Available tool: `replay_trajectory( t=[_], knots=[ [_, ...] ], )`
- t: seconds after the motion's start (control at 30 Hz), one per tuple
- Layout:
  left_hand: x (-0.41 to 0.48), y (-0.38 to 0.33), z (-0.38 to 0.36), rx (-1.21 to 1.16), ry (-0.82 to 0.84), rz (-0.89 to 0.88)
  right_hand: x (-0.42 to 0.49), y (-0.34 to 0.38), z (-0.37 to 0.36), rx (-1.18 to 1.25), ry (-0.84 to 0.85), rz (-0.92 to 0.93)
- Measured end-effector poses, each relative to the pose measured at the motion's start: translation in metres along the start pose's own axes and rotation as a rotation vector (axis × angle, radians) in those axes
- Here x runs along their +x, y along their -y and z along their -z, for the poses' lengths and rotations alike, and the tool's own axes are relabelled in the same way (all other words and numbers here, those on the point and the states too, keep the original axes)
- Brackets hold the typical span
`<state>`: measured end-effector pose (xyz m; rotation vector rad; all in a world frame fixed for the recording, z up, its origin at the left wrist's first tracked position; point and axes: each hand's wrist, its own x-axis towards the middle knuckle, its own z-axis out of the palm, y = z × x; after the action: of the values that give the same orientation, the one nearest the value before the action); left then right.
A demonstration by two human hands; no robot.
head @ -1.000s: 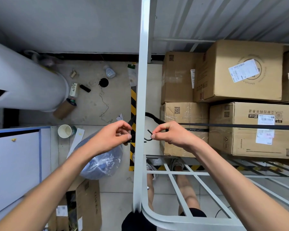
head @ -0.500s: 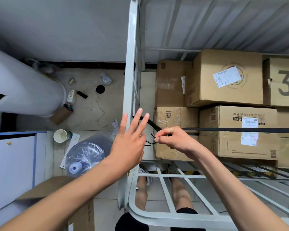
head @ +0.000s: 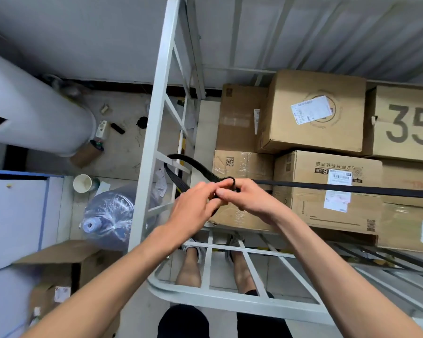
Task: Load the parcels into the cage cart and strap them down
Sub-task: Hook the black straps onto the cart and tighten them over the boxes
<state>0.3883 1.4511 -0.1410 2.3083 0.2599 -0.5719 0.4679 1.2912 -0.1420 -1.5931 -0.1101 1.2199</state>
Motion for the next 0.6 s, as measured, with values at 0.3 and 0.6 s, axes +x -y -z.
replay_trajectory(
  t=[0.3,0.6],
  knots=[
    [-0.005,-0.002,-0.029,0.066,0.129,-0.003,-0.018,-0.011,0.021,-0.117,-0.007,0.014],
    [-0.013,0.031,-0.014,0.36,0.254,0.018,-0.013,-0.032,0.041,-0.107,-0.052,-0.041]
  ],
)
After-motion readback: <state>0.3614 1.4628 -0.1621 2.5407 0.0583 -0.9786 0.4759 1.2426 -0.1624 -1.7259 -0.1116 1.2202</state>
